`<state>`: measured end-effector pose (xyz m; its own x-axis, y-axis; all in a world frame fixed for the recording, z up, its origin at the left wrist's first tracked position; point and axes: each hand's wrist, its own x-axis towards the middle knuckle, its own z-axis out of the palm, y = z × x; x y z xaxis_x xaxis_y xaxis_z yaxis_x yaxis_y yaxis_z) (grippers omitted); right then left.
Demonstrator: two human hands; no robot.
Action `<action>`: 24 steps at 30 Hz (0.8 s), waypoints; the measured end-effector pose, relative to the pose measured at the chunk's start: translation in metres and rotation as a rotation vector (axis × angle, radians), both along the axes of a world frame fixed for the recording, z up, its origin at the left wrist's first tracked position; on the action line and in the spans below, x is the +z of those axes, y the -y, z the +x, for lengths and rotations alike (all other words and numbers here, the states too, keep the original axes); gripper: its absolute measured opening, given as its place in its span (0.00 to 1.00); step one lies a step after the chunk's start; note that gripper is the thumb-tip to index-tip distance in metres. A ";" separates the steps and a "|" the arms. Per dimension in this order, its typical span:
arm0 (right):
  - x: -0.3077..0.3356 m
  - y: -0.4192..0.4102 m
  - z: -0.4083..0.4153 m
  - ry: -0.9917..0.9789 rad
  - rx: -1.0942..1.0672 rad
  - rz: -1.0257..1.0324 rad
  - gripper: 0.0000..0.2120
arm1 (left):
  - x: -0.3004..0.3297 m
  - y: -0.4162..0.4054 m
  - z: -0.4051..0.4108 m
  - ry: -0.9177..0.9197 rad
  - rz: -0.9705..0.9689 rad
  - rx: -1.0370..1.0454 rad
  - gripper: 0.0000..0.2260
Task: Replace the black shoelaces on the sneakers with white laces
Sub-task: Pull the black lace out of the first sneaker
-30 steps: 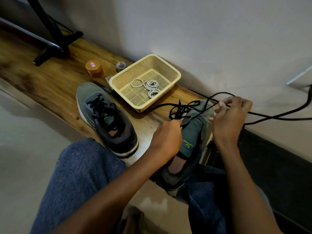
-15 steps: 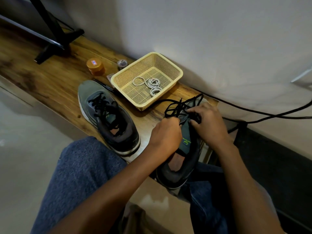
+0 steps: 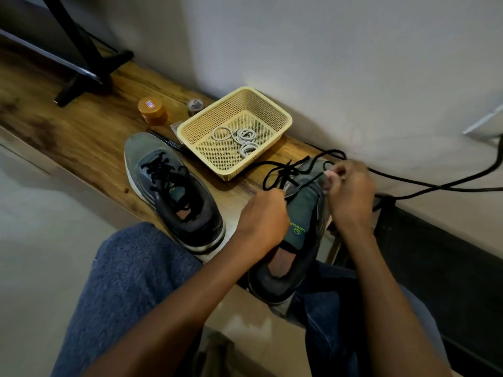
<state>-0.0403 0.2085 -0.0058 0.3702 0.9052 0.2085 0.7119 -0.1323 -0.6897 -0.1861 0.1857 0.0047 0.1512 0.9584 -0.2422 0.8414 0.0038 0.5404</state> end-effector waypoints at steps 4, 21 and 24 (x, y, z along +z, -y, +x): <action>0.006 -0.007 0.021 -0.286 -0.356 0.218 0.03 | -0.003 0.002 -0.005 0.007 -0.027 0.004 0.10; 0.007 0.010 -0.010 0.263 0.370 -0.265 0.13 | -0.001 0.001 0.000 0.010 0.004 0.002 0.11; 0.009 0.011 -0.016 0.299 0.298 -0.207 0.08 | -0.005 0.000 0.003 -0.021 0.047 -0.019 0.11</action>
